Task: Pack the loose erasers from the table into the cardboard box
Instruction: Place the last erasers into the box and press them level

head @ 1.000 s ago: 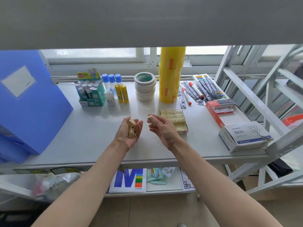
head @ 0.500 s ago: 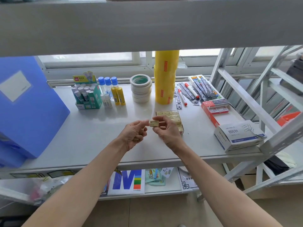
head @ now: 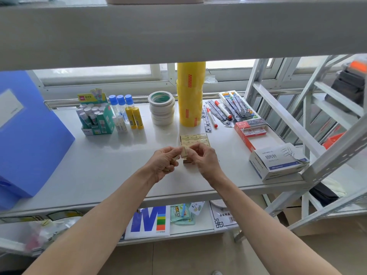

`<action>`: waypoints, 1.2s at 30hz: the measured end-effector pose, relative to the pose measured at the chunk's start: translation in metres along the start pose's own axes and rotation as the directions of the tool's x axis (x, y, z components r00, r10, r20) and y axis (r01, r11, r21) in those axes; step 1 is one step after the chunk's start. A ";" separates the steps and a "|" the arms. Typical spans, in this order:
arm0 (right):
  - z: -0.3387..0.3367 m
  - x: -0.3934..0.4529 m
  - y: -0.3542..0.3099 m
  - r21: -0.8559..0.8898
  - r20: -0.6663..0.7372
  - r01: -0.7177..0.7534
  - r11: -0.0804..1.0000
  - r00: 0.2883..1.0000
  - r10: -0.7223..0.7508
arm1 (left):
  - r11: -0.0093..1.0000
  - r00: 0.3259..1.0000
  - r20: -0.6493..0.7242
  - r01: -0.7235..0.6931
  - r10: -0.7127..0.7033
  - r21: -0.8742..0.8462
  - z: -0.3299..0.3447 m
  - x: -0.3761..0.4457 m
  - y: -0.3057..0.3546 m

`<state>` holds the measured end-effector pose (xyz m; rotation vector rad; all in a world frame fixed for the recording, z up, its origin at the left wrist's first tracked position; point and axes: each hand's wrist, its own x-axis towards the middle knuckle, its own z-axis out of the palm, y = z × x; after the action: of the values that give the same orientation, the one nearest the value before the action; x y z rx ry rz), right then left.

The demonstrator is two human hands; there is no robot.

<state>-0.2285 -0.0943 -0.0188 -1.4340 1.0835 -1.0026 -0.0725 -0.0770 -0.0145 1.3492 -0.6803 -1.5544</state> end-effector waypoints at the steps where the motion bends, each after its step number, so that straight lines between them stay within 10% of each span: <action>1: -0.002 0.000 -0.002 0.009 0.011 -0.013 1.000 1.000 0.013 | 1.000 1.000 0.013 -0.001 0.001 0.005 0.003 0.000 0.000; 11: -0.018 0.004 -0.006 0.223 -0.003 -0.114 0.968 0.993 0.118 | 0.998 0.999 0.040 0.006 -0.009 0.064 0.021 0.004 -0.002; 26: -0.051 0.028 0.005 -0.537 -0.063 0.083 0.839 0.989 -0.138 | 0.873 0.937 -0.254 -0.092 0.238 0.480 0.013 0.021 -0.007; 36: -0.030 0.038 0.007 -0.712 0.050 0.104 0.695 0.994 -0.097 | 0.732 0.929 -0.222 -0.072 0.297 0.677 0.014 0.022 -0.018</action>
<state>-0.2492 -0.1391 -0.0211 -2.1415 1.4971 -0.6503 -0.0906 -0.0920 -0.0365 1.9289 -1.1898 -0.9059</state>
